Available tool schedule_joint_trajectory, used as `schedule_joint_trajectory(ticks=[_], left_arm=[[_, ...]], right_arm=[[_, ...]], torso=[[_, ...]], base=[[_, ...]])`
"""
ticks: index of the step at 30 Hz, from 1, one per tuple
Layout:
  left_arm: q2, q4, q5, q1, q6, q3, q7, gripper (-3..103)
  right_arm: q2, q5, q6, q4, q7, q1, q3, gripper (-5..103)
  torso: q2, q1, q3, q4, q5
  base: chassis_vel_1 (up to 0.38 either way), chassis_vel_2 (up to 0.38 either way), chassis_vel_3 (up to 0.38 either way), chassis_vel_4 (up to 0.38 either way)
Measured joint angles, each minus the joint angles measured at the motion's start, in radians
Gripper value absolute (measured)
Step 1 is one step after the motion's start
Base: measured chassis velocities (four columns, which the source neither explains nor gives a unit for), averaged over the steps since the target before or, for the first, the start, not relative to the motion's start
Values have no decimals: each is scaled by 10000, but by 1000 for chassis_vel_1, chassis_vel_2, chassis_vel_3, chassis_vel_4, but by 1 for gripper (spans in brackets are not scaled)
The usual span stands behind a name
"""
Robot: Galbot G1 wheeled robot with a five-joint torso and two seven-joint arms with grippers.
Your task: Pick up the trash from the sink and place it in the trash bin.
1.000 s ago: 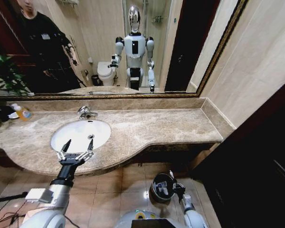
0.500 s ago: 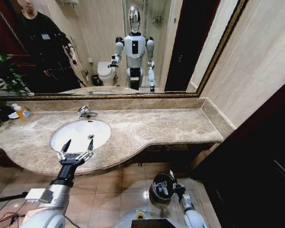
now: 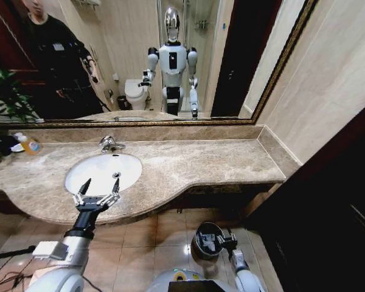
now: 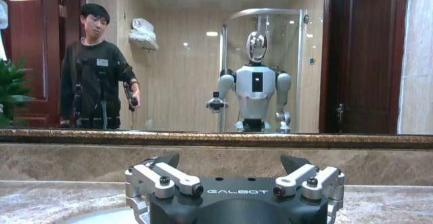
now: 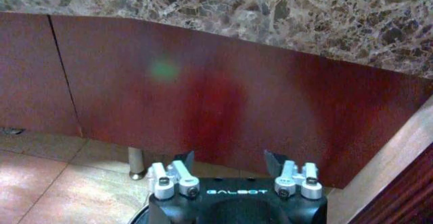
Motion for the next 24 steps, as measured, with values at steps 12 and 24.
schedule_joint_trajectory(ticks=[12, 24], left_arm=[[0, 0, 0, 0, 0, 0, 0, 100], [0, 0, 0, 0, 0, 0, 0, 100]], right_arm=[[185, -60, 21, 50, 147, -8, -189, 100], [110, -32, 218, 14, 196, 33, -280, 100]], torso=[[0, 0, 0, 0, 0], [0, 0, 0, 0, 0]], base=[[0, 0, 0, 0], [0, 0, 0, 0]])
